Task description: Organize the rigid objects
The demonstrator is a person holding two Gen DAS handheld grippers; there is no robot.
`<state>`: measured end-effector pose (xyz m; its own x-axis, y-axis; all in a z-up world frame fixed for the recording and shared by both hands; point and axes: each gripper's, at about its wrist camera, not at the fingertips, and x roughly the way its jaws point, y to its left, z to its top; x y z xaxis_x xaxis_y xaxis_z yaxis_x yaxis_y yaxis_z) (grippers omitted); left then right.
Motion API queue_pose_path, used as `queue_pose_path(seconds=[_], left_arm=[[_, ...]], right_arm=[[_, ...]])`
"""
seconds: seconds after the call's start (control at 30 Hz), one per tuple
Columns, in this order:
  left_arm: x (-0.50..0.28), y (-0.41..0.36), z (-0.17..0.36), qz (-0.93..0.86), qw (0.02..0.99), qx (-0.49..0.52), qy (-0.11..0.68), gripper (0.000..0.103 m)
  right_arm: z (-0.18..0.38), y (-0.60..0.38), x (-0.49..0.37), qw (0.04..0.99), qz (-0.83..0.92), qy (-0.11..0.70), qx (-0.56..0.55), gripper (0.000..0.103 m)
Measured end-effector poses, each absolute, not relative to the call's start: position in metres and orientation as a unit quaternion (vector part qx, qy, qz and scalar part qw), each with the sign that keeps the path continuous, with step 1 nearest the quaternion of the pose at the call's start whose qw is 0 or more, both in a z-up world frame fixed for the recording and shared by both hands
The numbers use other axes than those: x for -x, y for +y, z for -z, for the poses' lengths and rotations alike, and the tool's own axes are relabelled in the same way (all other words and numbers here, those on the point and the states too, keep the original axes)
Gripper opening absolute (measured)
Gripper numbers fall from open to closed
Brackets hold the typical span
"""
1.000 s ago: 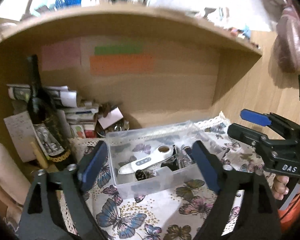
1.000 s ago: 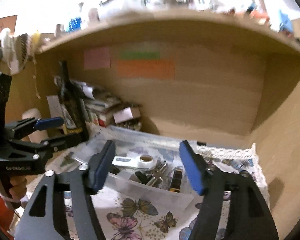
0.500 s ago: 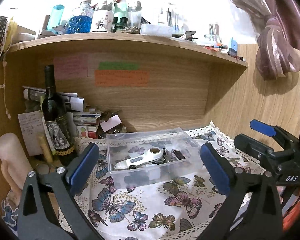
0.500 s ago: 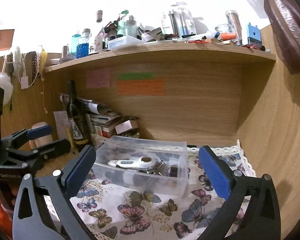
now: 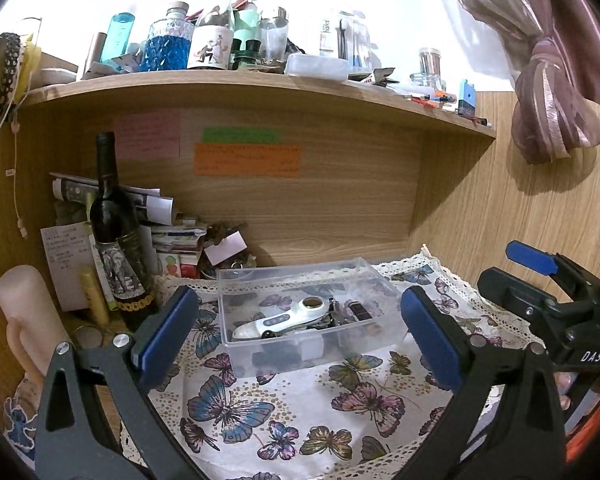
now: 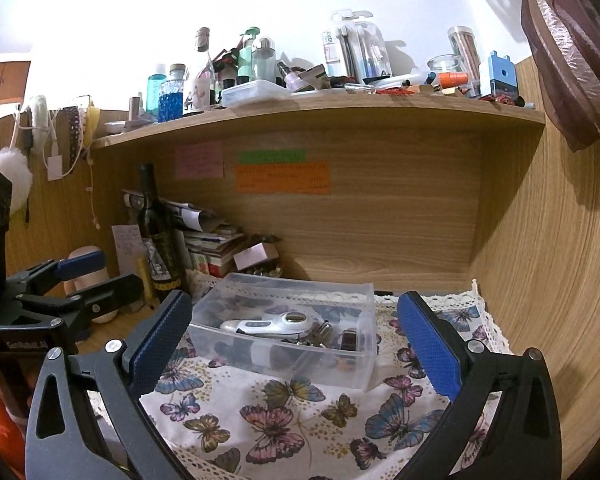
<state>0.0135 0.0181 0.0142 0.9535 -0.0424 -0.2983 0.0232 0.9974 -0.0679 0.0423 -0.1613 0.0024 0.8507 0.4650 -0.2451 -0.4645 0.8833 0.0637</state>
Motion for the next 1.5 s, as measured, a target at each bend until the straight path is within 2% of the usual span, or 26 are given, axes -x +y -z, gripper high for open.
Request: queue_pose_path(seconds=[1.5], left_arm=[[-0.0118,0.0155,-0.0188,0.025,0.99,0.021,0.14,0.103]], right_arm=[[-0.0066,-0.1561,-0.0403,0.96,-0.252,0.123,-0.01,0.103]])
